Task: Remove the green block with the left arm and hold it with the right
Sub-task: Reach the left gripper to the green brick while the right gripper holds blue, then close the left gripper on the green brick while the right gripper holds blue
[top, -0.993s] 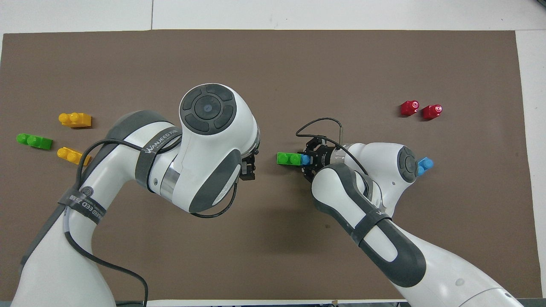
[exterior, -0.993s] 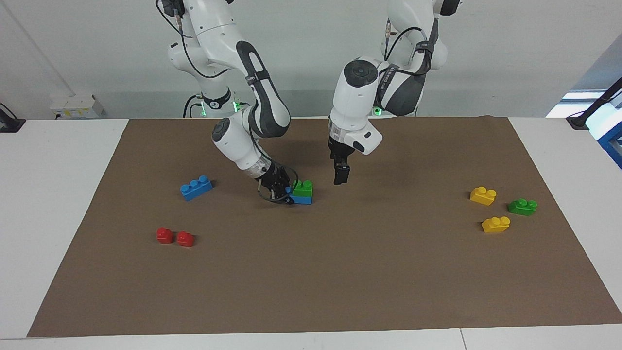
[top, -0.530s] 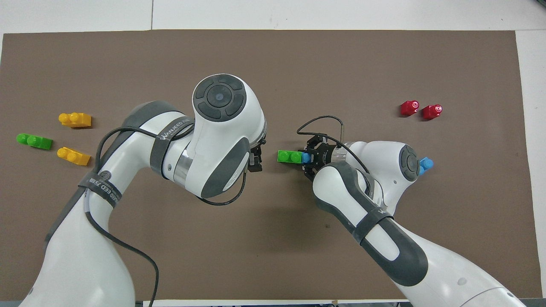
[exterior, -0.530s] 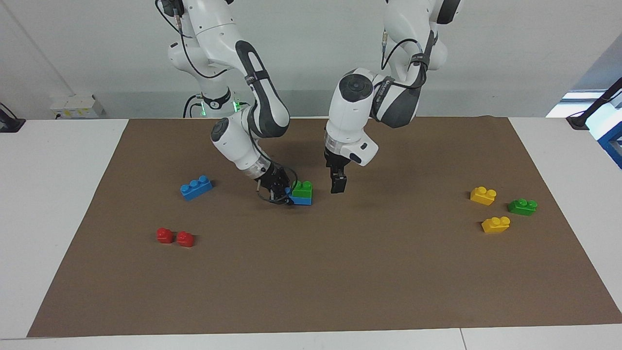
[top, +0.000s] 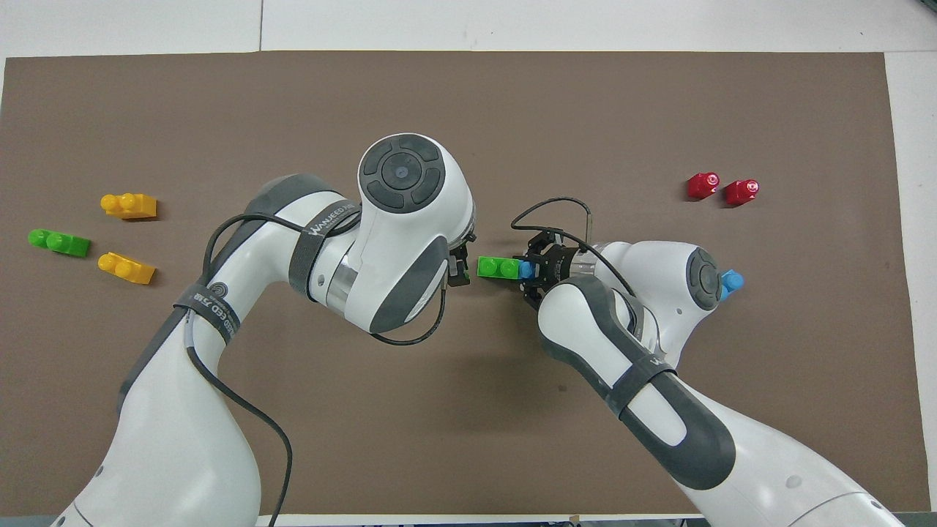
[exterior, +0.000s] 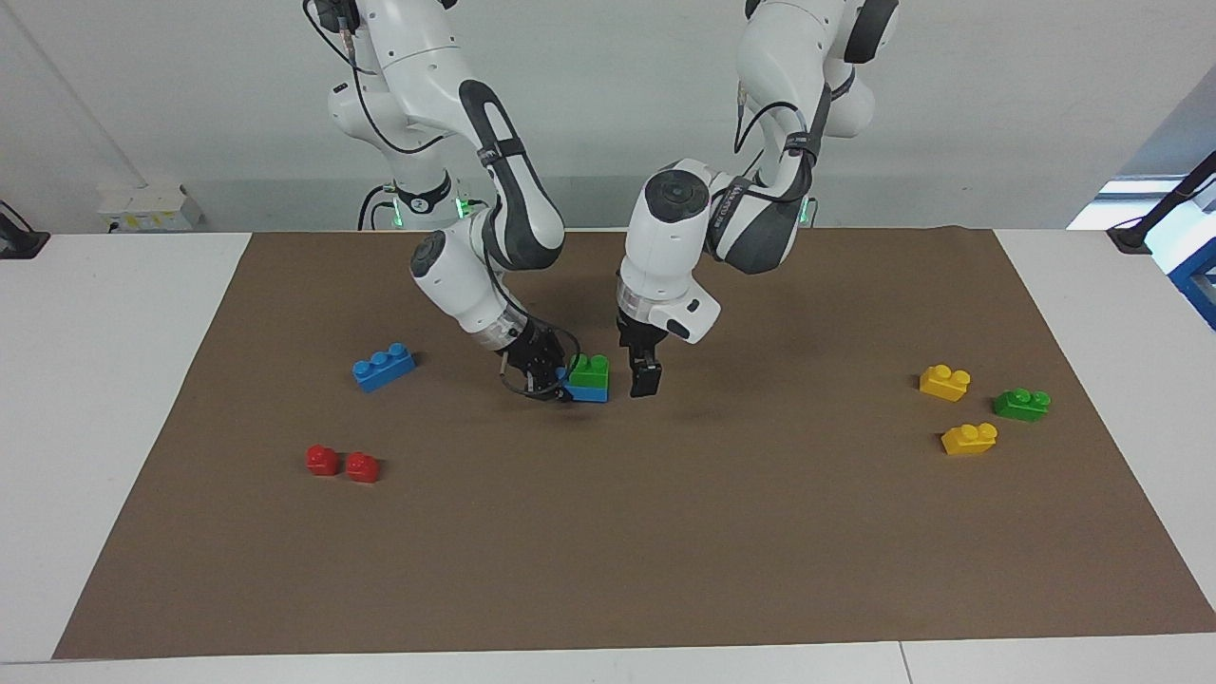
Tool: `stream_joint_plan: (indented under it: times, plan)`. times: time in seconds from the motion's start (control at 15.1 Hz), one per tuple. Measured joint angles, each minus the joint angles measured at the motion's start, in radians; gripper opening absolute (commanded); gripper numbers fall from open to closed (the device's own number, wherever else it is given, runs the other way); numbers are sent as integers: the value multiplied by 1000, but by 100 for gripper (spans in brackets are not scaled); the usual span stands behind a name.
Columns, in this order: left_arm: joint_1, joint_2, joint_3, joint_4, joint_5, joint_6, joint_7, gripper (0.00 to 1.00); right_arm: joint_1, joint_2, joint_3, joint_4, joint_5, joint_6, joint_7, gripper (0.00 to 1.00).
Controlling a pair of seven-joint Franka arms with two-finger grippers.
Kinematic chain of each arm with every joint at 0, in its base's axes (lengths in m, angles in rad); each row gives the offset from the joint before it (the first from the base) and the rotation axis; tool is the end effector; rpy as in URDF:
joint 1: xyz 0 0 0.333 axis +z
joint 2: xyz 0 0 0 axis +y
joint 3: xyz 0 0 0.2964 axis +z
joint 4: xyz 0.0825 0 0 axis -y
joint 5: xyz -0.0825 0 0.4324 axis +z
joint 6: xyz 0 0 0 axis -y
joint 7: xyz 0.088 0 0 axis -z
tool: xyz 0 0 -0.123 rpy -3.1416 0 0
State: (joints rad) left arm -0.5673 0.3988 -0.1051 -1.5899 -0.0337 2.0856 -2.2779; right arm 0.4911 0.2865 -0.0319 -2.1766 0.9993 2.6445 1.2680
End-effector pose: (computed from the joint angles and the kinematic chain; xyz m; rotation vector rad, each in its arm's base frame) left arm 0.5657 -0.4441 0.3616 2.0807 2.2096 -0.0922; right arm 0.5456 0.2517 0.1989 -1.7823 1.9520 0.4021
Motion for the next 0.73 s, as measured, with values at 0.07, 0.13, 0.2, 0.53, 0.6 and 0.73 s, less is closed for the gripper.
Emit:
stream_joint_plan:
  times: [0.07, 0.13, 0.2, 0.53, 0.6, 0.73]
  plan:
    - [-10, 1, -1, 0, 9, 9, -18, 100, 0, 0, 0, 0, 0, 0, 0, 0]
    - [-23, 3, 0, 0, 24, 20, -44, 100, 0, 0, 0, 0, 0, 0, 0, 0]
    - [-38, 5, -1, 0, 42, 31, -70, 100, 0, 0, 0, 0, 0, 0, 0, 0]
    - [-80, 16, 0, -13, 75, 55, -111, 100, 0, 0, 0, 0, 0, 0, 0, 0]
    - [-86, 21, 0, -17, 79, 56, -119, 100, 0, 0, 0, 0, 0, 0, 0, 0]
    - [-96, 37, 0, -22, 111, 71, -154, 100, 0, 0, -1, 1, 0, 0, 0, 0]
